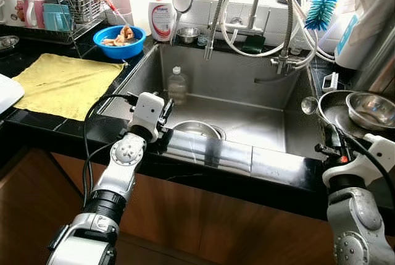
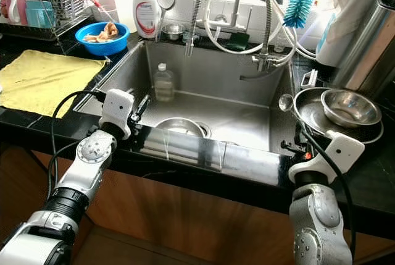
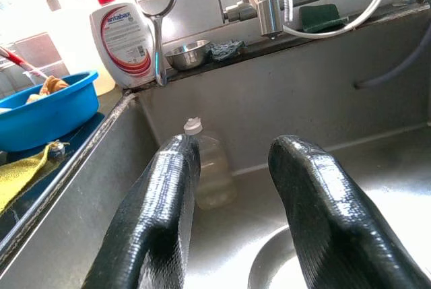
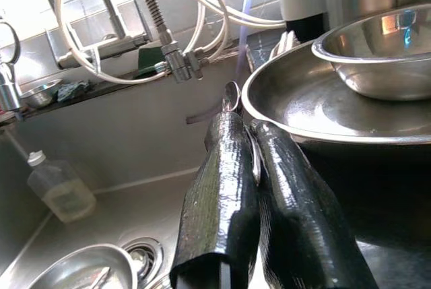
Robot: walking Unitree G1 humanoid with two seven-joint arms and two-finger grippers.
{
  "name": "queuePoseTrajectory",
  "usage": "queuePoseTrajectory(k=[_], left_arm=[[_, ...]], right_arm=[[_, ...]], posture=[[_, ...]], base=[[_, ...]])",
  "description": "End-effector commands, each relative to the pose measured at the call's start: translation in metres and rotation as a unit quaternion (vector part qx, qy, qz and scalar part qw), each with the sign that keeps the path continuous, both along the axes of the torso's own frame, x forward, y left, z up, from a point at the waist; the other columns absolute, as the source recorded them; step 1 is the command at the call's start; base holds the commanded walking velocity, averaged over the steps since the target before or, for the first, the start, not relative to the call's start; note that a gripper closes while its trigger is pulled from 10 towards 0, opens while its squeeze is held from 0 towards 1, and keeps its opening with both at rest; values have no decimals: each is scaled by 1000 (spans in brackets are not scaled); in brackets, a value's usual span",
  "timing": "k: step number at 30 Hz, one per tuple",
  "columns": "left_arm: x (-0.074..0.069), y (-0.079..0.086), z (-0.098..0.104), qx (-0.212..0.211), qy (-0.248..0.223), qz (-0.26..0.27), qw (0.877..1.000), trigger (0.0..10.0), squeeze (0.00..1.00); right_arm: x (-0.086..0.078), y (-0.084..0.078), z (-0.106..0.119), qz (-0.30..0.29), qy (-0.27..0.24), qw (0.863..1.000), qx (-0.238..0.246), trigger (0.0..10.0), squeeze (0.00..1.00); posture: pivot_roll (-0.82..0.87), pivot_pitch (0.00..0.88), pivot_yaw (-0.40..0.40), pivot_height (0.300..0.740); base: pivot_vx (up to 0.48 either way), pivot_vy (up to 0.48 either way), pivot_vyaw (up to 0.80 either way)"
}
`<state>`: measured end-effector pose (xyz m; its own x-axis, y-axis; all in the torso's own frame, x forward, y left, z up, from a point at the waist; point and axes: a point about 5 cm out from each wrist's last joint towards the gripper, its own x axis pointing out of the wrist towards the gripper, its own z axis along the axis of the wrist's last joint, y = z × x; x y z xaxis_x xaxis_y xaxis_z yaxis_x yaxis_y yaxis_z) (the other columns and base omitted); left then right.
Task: Kitchen organization
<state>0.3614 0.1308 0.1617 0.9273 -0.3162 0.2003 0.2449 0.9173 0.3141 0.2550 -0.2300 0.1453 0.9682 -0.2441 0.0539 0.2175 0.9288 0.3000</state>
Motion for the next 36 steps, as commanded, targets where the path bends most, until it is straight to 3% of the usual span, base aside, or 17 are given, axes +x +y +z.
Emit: queuePoseTrajectory(k=[1,12,15,17,24,28,33,36], left_arm=[[0,-2,3,5,-6,-7,1000,10000,0],[1,-2,3,8,-7,-5,1000,10000,0],[1,-2,3,10,-7,-3,1000,10000,0],[1,1,4,24,-14,6,1000,10000,0],[2,1,8,16,-20,8,1000,10000,0],[4,-8,19,-39,-14,-16,999,10000,0],[5,-13,24,-82,1,-37,996,10000,0],[2,-25,26,-134,40,-104,985,10000,0]], right_arm=[[0,-9,2,-27,-4,1000,-2,10000,0],[1,-8,1,-28,-5,1000,5,10000,0],[3,-4,2,-11,-9,1000,8,10000,0],[5,9,5,32,-22,999,17,10000,0],[5,25,12,95,-52,993,53,10000,0],[1,45,15,171,-85,975,110,10000,0],[-3,55,14,211,-91,966,115,10000,0],[-10,62,14,259,-104,949,149,10000,0]], posture=[[60,0,-30,740],[62,0,-29,740],[61,0,-29,740],[61,0,-30,740],[62,0,-32,740],[62,0,-33,740],[61,0,-31,740],[65,0,-33,740]], base=[[0,0,0],[0,0,0],[0,0,0],[0,0,0],[0,0,0],[0,0,0],[0,0,0],[0,0,0]])
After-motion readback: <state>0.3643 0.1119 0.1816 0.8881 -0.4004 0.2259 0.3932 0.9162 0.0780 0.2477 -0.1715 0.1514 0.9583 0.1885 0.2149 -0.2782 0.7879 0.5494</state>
